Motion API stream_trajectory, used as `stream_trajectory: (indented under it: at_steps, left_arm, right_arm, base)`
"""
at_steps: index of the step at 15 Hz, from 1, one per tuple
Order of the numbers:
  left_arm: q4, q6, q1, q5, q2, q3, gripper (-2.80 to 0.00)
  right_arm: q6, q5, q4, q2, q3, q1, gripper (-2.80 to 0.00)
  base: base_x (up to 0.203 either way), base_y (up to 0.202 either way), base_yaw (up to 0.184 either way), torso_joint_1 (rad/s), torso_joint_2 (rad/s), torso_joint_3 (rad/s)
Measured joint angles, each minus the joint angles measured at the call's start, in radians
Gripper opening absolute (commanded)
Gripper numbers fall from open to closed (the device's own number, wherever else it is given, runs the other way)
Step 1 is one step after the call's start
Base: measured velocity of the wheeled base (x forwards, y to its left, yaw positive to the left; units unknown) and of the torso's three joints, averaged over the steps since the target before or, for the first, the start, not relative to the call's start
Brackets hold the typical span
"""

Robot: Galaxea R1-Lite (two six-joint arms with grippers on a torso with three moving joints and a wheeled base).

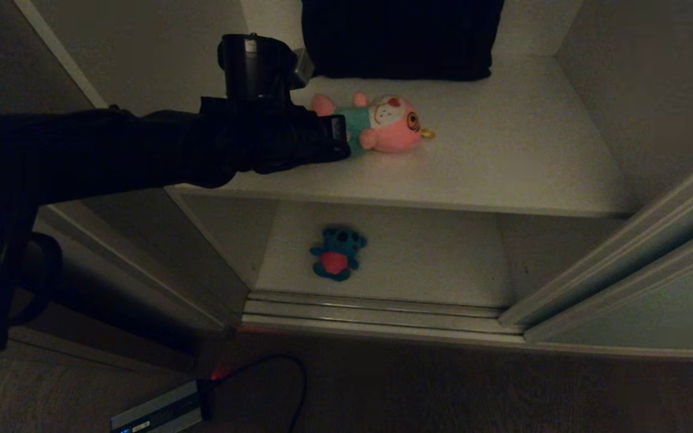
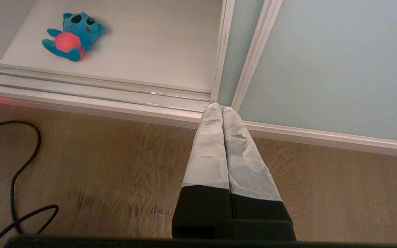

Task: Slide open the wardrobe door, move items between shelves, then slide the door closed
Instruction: Place the pink doll on the lower shelf

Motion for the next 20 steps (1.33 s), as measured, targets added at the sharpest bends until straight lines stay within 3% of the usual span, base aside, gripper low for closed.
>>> stream_trajectory:
  at_steps: [6, 8, 12, 13, 17, 20]
  left_arm:
    - [0.016, -0.001, -0.037, 0.024, -0.103, 0.006, -2.8]
    - [0.021, -0.001, -0.052, 0.084, -0.146, 0.013, -2.8]
    - [0.055, 0.006, -0.1, 0.276, -0.239, 0.022, -2.8]
    - [0.088, 0.01, -0.103, 0.287, -0.271, 0.027, -2.8]
    - [0.304, 0.038, -0.103, 0.243, -0.467, 0.063, -2.8]
    - [0.401, 0.101, -0.072, 0.215, -0.657, 0.186, -2.8]
  right_arm:
    - [0.0, 0.0, 0.0, 0.0, 0.0, 0.0, -2.8]
    - [0.0, -0.001, 0.0, 0.0, 0.0, 0.0, -2.8]
    - [0.0, -0.001, 0.0, 0.0, 0.0, 0.0, -2.8]
    - [0.0, -0.001, 0.0, 0.0, 0.0, 0.0, -2.8]
    - [0.0, 0.0, 0.0, 0.0, 0.0, 0.0, -2.8]
    - [0.0, -0.001, 0.0, 0.0, 0.0, 0.0, -2.8]
  base:
    - [0.0, 0.0, 0.0, 0.0, 0.0, 0.0]
    - [0.0, 0.0, 0.0, 0.0, 0.0, 0.0]
    - [0.0, 0.0, 0.0, 0.0, 0.0, 0.0]
    - [0.0, 0.0, 0.0, 0.0, 0.0, 0.0]
    - [0.0, 0.0, 0.0, 0.0, 0.0, 0.0]
    - [0.0, 0.0, 0.0, 0.0, 0.0, 0.0]
